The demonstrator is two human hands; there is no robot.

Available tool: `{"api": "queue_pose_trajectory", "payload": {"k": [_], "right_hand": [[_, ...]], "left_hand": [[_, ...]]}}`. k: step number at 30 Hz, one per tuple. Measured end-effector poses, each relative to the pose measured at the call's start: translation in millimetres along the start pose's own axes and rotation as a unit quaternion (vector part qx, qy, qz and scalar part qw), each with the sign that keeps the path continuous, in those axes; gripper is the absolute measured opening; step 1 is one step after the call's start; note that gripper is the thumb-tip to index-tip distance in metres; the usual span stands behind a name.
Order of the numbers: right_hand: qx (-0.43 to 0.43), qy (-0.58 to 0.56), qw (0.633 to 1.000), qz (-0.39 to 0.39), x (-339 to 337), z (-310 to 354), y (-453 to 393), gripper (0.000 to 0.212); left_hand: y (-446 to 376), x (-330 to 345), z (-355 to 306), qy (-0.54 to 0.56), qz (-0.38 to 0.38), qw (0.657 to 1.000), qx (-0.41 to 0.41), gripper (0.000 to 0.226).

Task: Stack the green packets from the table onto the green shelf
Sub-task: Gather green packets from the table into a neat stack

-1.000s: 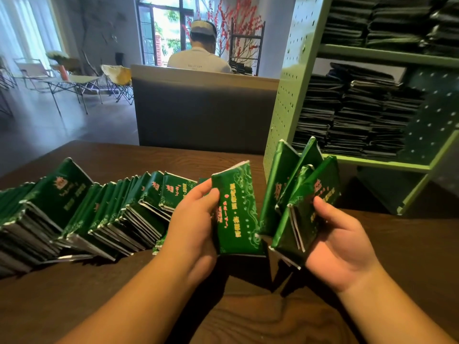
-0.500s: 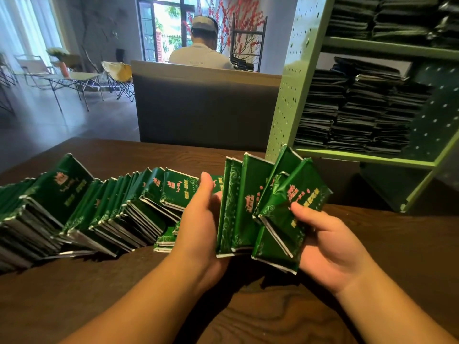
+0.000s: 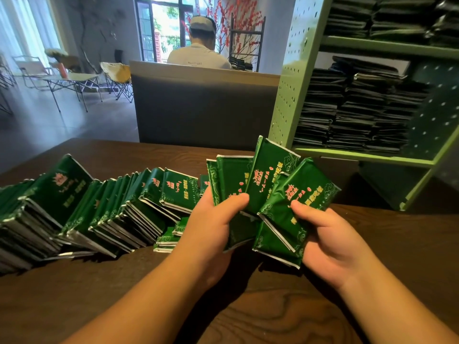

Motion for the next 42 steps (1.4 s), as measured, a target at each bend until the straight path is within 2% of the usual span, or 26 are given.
{"api": "queue_pose_trajectory", "payload": {"k": [4, 6, 7, 10, 13, 16, 19, 22, 24, 26, 27, 28, 29, 31, 33, 35, 39, 42], "right_hand": [[-0.047, 0.020, 0.997, -0.053, -11, 9, -2, 0.049], [-0.090, 0.067, 0.990, -0.090, -14, 17, 1, 0.052], [-0.108, 0.087, 0.986, -0.091, -13, 20, 3, 0.047], [-0.127, 0.117, 0.984, -0.050, -1, 19, 11, 0.022], [-0.128, 0.123, 0.984, -0.009, 6, 17, 14, 0.019], [-0.110, 0.118, 0.986, 0.032, 13, 14, 16, 0.023], [-0.077, 0.111, 0.987, 0.089, 23, 6, 19, 0.044], [-0.028, 0.091, 0.989, 0.112, 26, -3, 21, 0.041], [-0.009, 0.056, 0.991, 0.125, 28, -4, 21, 0.056], [-0.016, 0.023, 0.994, 0.109, 28, 2, 19, 0.067], [-0.025, 0.015, 0.996, 0.090, 25, 7, 18, 0.060], [-0.034, 0.007, 0.997, 0.068, 20, 10, 15, 0.044], [-0.039, -0.004, 0.998, 0.048, 17, 13, 14, 0.026], [-0.042, -0.025, 0.998, 0.028, 11, 16, 9, 0.026], [-0.044, -0.038, 0.998, 0.019, 9, 16, 7, 0.029], [-0.043, -0.041, 0.998, 0.017, 10, 16, 7, 0.030], [-0.059, -0.033, 0.998, 0.016, 10, 17, 6, 0.043], [-0.079, 0.005, 0.997, 0.007, 7, 18, 6, 0.044]], "left_hand": [[-2, -8, -6, -0.043, -0.033, 0.998, 0.040, 0.025], [-1, -10, -14, -0.111, -0.054, 0.987, 0.099, 0.030], [1, -9, -20, -0.151, -0.061, 0.976, 0.143, 0.035], [8, -3, -31, -0.200, -0.049, 0.950, 0.235, 0.047], [9, -1, -32, -0.204, -0.039, 0.945, 0.253, 0.045], [8, 0, -31, -0.192, -0.029, 0.952, 0.238, 0.043], [6, 2, -24, -0.161, -0.007, 0.967, 0.196, 0.041], [6, 4, -15, -0.141, 0.004, 0.980, 0.143, 0.025], [3, -1, -8, -0.101, -0.007, 0.990, 0.101, 0.013], [2, -3, -4, -0.055, -0.018, 0.996, 0.063, 0.027], [0, -4, -2, -0.038, -0.022, 0.998, 0.048, 0.042], [0, -4, 0, -0.024, -0.020, 0.999, 0.030, 0.053], [1, -3, 2, -0.016, -0.015, 1.000, 0.018, 0.050], [3, 1, 5, -0.014, 0.004, 1.000, -0.001, 0.008], [5, 6, 9, -0.018, 0.023, 0.999, -0.020, 0.005], [3, 5, 14, -0.023, 0.023, 0.999, -0.034, 0.026], [4, 8, 15, -0.024, 0.039, 0.998, -0.036, 0.056], [7, 11, 13, -0.032, 0.057, 0.998, -0.026, 0.065]]}}
Point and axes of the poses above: each hand's wrist, its own y-axis away from the middle knuckle, its own x-axis out of the palm, z = x × y, the point moved 9 cm from there along -y, towards the middle knuckle, and after that the axes turned 6 degrees about -z, right-handed, at the moved point
